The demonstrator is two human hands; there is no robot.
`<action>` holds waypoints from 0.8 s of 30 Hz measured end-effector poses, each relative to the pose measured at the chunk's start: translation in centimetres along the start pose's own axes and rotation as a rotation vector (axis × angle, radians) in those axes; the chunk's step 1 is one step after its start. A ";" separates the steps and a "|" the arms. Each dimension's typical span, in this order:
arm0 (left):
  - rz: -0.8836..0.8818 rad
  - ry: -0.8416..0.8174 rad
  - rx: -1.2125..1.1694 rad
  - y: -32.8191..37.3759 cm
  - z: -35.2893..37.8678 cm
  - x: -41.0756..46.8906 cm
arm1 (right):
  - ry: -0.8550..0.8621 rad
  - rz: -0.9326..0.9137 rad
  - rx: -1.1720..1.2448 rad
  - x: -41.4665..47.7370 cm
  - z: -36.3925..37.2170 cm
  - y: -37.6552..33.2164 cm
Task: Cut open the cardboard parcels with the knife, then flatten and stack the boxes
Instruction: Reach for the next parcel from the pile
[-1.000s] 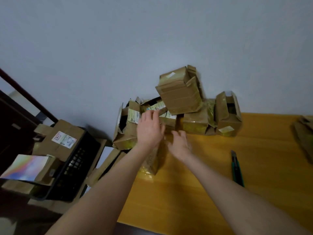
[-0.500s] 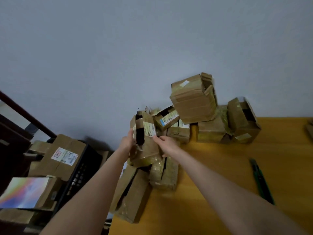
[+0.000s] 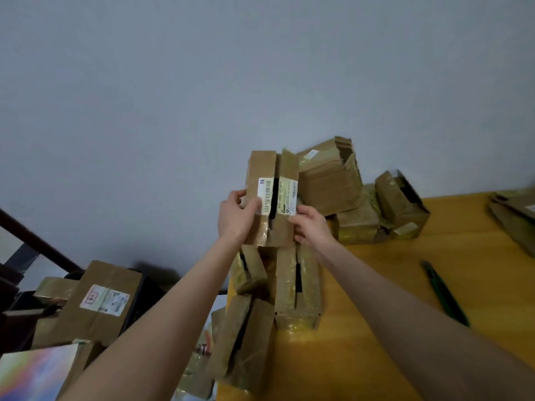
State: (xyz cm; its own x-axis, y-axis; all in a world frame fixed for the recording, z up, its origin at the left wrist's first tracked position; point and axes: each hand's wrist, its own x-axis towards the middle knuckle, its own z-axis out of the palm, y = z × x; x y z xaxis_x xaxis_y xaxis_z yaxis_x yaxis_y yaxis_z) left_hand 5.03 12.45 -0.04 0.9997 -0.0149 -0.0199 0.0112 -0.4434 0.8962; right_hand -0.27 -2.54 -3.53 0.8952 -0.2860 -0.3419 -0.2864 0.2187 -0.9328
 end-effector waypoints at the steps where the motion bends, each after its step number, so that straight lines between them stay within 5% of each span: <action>1: 0.048 -0.038 -0.016 0.9 1.0 -0.1 | 0.039 0.012 0.095 -0.1 -1.1 -0.2; 8: 0.219 -0.404 -0.099 5.2 8.6 -2.7 | 0.174 0.098 0.467 -1.9 -10.7 -0.6; 14: -0.290 -0.636 -0.363 7.4 14.0 -6.4 | 0.079 0.267 0.428 -3.9 -19.9 1.9; 19: -0.296 -0.796 -0.065 5.4 18.9 -7.8 | 0.149 0.315 0.255 -5.3 -24.1 4.4; 24: -0.062 -0.939 0.306 2.1 23.2 -9.0 | 0.246 0.296 0.097 -5.9 -25.3 8.3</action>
State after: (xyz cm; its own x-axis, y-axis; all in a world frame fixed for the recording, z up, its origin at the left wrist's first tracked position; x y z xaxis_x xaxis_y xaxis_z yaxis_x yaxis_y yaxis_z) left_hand -4.46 -9.11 -8.28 0.5725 -0.6301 -0.5246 -0.0758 -0.6777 0.7314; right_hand -16.58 -22.66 -12.15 0.6669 -0.4100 -0.6223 -0.4752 0.4093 -0.7789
